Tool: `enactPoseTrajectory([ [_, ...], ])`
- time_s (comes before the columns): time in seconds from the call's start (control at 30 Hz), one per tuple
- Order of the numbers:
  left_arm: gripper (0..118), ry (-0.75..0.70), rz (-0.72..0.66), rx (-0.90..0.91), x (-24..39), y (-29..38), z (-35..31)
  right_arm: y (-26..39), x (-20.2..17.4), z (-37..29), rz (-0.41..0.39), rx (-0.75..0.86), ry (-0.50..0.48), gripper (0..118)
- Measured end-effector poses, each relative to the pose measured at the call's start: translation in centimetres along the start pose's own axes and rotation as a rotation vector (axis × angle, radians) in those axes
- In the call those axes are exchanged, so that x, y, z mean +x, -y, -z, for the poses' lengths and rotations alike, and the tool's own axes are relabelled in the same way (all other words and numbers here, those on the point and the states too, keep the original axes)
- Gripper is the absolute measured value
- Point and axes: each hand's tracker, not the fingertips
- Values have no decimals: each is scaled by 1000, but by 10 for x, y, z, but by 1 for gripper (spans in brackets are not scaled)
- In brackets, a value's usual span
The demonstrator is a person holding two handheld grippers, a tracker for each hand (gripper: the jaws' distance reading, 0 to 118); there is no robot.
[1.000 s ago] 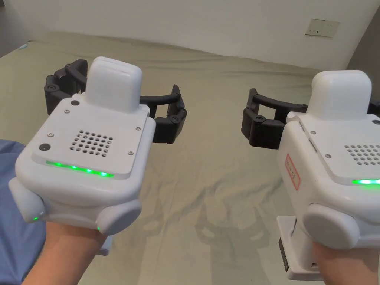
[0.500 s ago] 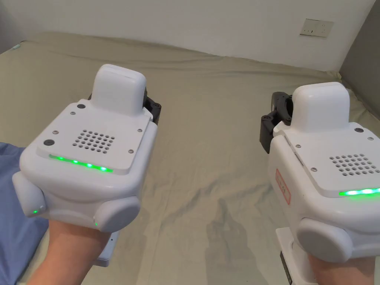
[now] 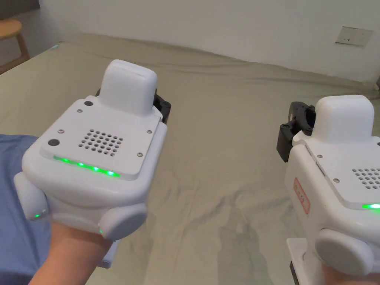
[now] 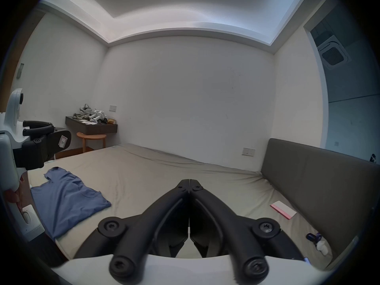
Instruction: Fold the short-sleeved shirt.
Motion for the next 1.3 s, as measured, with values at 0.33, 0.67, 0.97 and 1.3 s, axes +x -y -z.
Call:
enactPoseTrajectory([
  [0.33,0,-248,51,-31,-74,-6,-37,-19,-78,18,17,45,-250,1],
  [0.67,0,-517,69,-66,-137,5,-97,-39,-173,21,-4,112,-541,1],
  [0.97,0,-631,59,-125,-168,27,-118,-42,-230,15,-12,108,-677,2],
  [1.3,0,-578,-69,-253,-194,73,-83,-31,-230,40,-37,54,-644,2],
])
